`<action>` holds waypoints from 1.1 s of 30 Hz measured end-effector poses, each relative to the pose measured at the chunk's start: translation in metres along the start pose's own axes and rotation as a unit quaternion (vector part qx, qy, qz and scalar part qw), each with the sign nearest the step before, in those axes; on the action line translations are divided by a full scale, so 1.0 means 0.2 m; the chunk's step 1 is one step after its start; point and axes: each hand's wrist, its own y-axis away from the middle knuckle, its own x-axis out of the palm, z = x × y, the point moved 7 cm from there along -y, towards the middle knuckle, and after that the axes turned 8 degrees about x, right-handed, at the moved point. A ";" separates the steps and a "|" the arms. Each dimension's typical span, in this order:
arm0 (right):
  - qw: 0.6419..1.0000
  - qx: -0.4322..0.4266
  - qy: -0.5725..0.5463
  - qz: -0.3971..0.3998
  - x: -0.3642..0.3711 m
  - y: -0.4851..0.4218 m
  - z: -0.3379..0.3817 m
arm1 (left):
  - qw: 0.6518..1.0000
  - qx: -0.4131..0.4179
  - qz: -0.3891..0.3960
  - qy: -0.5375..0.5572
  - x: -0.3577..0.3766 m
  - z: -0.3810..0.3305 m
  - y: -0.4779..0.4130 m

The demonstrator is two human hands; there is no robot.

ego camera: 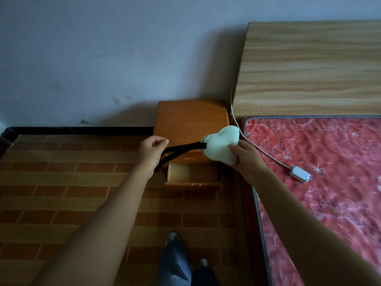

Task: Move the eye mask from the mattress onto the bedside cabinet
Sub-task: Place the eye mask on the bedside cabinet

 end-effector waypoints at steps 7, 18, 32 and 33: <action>0.999 0.017 -0.026 -0.024 0.05 -0.22 0.03 | 0.998 -0.019 0.052 -0.017 0.08 0.08 -0.25; 0.995 0.038 -0.052 -0.072 0.28 -0.66 0.14 | 0.971 -0.076 0.224 -0.039 0.05 0.22 -0.73; 0.985 0.063 0.038 -0.157 0.14 -1.71 0.03 | 0.981 -0.044 0.159 -0.098 0.54 0.67 -1.55; 0.984 0.063 0.045 -0.159 0.12 -1.81 -0.01 | 0.982 -0.040 0.149 -0.105 0.59 0.72 -1.61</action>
